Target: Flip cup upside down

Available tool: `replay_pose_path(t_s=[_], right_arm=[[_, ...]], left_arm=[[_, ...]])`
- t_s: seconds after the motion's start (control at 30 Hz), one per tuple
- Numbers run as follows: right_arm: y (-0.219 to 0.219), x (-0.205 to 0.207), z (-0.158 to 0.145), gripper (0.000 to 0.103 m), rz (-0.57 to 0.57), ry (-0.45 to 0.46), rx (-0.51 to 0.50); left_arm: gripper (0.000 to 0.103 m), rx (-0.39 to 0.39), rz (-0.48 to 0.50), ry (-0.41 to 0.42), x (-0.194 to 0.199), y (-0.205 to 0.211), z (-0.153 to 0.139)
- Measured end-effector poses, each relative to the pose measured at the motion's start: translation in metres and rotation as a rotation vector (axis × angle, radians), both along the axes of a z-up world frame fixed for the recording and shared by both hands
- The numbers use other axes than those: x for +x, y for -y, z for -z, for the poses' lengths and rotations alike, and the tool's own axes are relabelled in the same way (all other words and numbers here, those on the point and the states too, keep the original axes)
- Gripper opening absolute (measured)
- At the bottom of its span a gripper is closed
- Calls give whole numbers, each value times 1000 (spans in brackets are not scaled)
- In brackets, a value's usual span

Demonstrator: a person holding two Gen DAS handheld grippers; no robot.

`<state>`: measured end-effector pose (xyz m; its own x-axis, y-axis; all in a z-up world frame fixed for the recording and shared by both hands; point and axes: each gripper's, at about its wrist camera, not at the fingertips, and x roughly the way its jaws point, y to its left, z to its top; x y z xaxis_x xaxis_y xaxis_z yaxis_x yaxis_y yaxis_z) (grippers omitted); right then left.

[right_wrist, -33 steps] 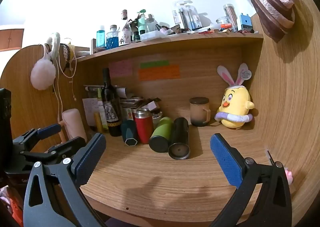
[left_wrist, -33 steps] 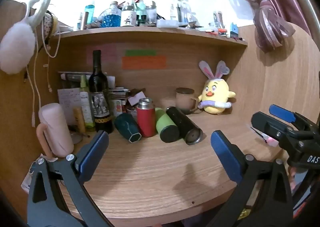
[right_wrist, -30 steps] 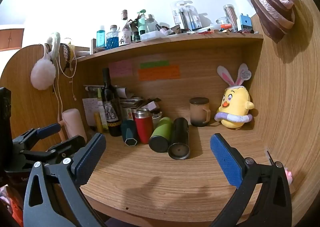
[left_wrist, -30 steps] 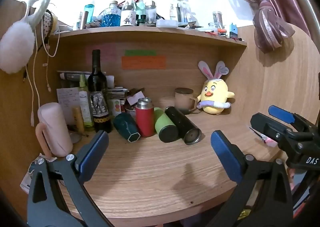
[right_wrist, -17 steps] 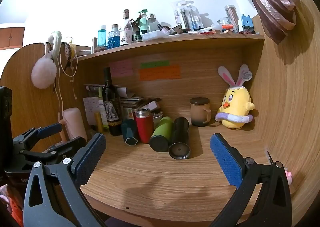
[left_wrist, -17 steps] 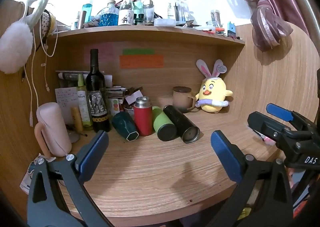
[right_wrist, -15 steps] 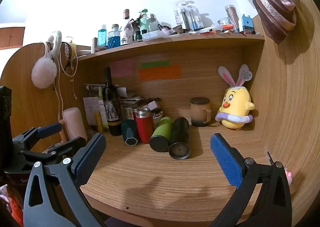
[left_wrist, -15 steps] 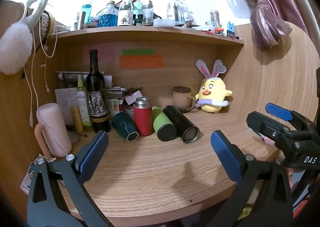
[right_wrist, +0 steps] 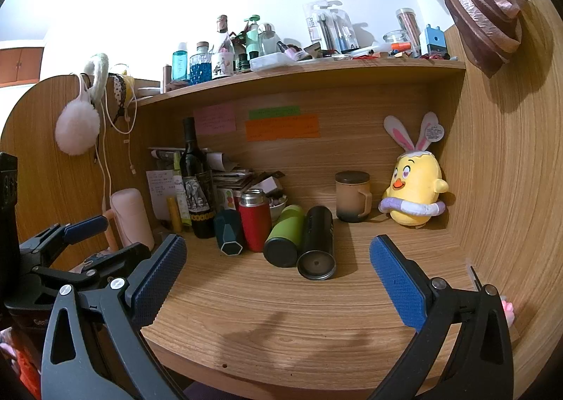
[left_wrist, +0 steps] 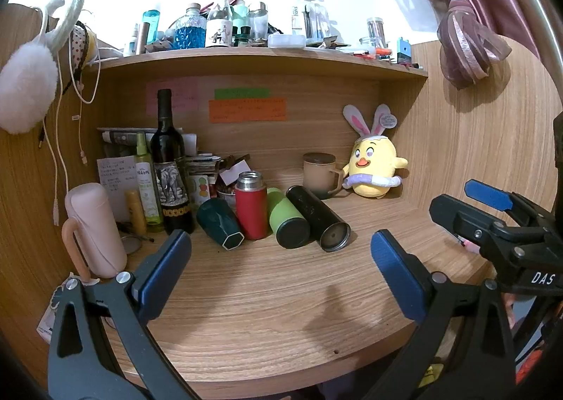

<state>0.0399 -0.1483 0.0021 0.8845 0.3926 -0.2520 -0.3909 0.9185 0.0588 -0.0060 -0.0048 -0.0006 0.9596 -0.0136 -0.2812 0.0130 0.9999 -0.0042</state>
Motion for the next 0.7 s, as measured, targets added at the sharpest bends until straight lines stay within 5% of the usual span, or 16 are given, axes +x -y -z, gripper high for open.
replay_pose_path(t_s=[0.7], right_arm=[[-3, 0, 0, 103, -1, 2, -4]], left_arm=[[103, -16, 5, -4, -2, -7, 0]])
